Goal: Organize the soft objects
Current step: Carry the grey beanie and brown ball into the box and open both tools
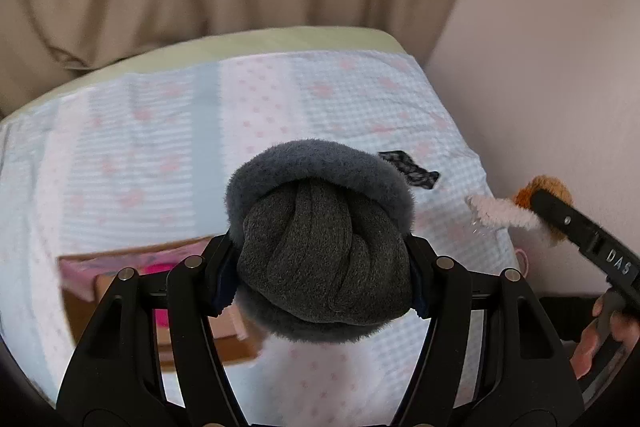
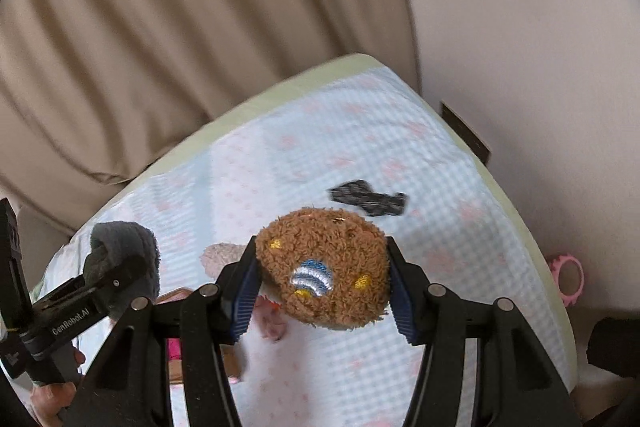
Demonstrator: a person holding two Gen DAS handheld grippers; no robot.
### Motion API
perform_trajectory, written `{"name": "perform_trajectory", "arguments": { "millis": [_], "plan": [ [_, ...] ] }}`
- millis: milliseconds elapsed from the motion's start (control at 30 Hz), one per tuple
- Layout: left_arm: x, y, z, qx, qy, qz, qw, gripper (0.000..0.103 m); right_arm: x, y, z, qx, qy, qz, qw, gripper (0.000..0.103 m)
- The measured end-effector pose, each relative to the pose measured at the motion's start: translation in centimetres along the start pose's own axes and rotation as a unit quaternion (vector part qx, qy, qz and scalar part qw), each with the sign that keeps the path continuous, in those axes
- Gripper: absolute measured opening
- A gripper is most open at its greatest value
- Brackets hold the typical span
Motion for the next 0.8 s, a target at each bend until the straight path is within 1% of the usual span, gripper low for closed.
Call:
{"name": "perform_trajectory", "arguments": {
  "millis": [33,100,167,267,367,500,600,667,700,767,800],
  "plan": [
    [-0.5,-0.5,0.1,-0.002,0.002,-0.002,1.0,0.062,-0.6,-1.4,0.1,-0.008,0.002,-0.006,1.0,0.052],
    [-3.2,-3.3,0.8,-0.014,0.01,-0.012,0.9998,0.062,-1.4,-3.8,0.5,-0.022,0.005,-0.019,1.0,0.052],
    [-4.7,-5.1,1.4,-0.021,0.015,-0.018,0.9995,0.062,-2.1,-6.9,0.9,-0.04,0.005,-0.033,0.999,0.052],
    [-7.8,-9.6,2.9,-0.037,0.019,-0.035,0.9985,0.062,-2.4,-11.1,1.6,-0.063,0.0,-0.05,0.997,0.052],
    [-9.3,-13.7,4.3,-0.052,0.017,-0.049,0.9973,0.062,-2.3,-15.2,2.6,-0.088,-0.009,-0.064,0.994,0.052],
    [-10.2,-18.9,5.8,-0.076,0.012,-0.062,0.9951,0.062,-1.3,-20.8,4.6,-0.131,-0.026,-0.075,0.988,0.052],
    [-10.4,-22.8,7.1,-0.094,0.003,-0.068,0.9933,0.062,-0.1,-24.2,6.1,-0.159,-0.039,-0.075,0.984,0.052],
    [-9.9,-25.4,7.9,-0.102,-0.007,-0.071,0.9922,0.062,0.8,-26.5,7.2,-0.185,-0.046,-0.07,0.979,0.052],
    [-9.6,-25.8,8.1,-0.103,-0.01,-0.071,0.9921,0.062,1.4,-27.2,7.7,-0.193,-0.051,-0.069,0.977,0.052],
    [-8.5,-28.4,9.0,-0.107,-0.027,-0.071,0.9914,0.062,2.9,-28.4,8.7,-0.202,-0.065,-0.065,0.975,0.052],
    [-7.9,-28.9,9.2,-0.108,-0.033,-0.069,0.9912,0.062,3.8,-29.2,9.3,-0.205,-0.075,-0.061,0.974,0.052]
  ]
}}
Point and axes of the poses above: each gripper's, at about its wrist camera, not at the fingertips, and x roughly the way its jaws point, y to its right, z to its underside, the point moved 2 cm from there along x, roughly the way its jaws point, and after that the axes turned 6 degrees about -x, right-handed, at the moved point
